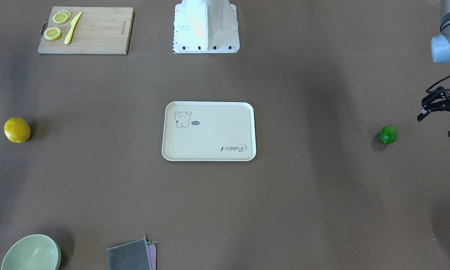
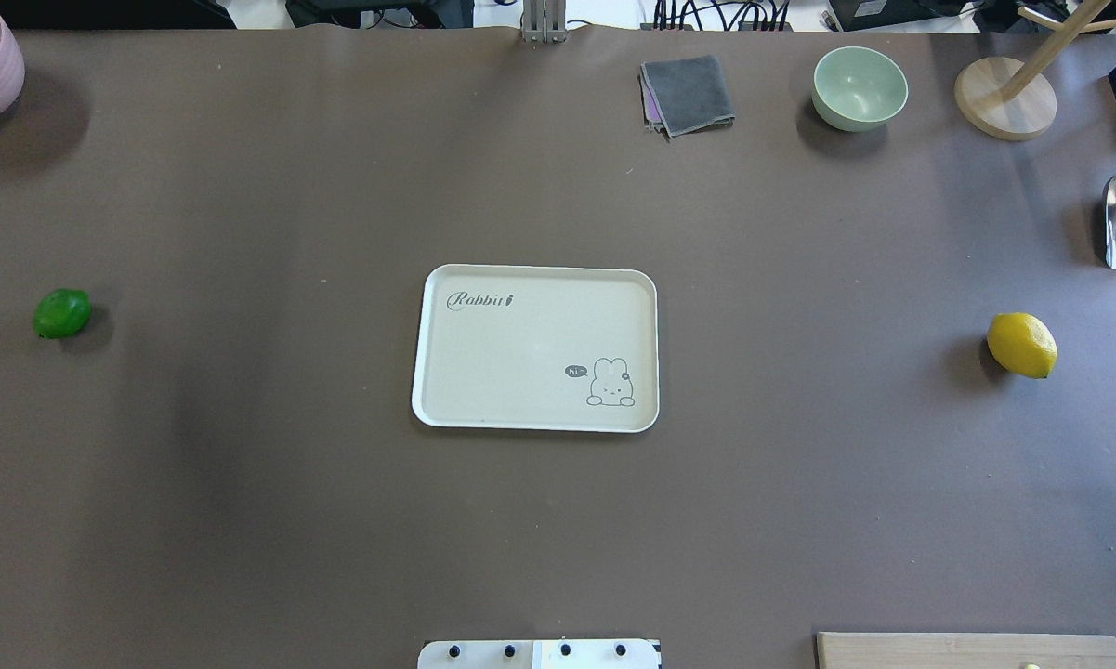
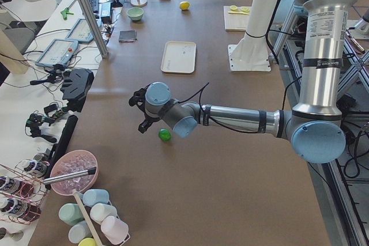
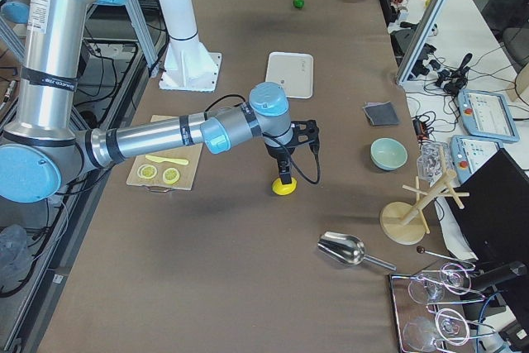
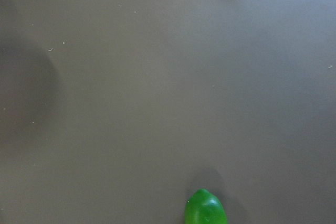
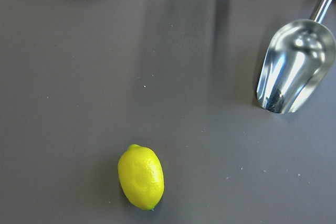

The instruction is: Place all lemons on tray

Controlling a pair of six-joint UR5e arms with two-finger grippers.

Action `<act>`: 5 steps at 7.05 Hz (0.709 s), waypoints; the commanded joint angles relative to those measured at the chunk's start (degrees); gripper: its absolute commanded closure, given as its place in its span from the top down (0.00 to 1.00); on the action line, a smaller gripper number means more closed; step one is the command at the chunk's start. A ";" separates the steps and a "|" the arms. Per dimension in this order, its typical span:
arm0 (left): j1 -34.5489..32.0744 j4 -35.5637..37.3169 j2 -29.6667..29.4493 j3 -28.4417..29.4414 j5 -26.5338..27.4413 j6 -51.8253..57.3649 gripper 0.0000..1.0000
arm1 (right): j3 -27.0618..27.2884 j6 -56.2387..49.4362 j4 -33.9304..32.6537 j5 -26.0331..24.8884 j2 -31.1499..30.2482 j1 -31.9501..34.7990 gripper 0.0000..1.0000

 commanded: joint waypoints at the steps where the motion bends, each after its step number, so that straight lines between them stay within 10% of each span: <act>1: 5.14 -1.72 -2.82 4.37 1.96 -5.73 0.99 | -0.98 4.12 2.77 -1.18 -0.04 -3.22 1.00; 5: 11.31 -12.01 -0.90 10.44 4.60 -12.86 0.99 | -0.99 3.94 2.77 -1.09 -0.13 -3.49 1.00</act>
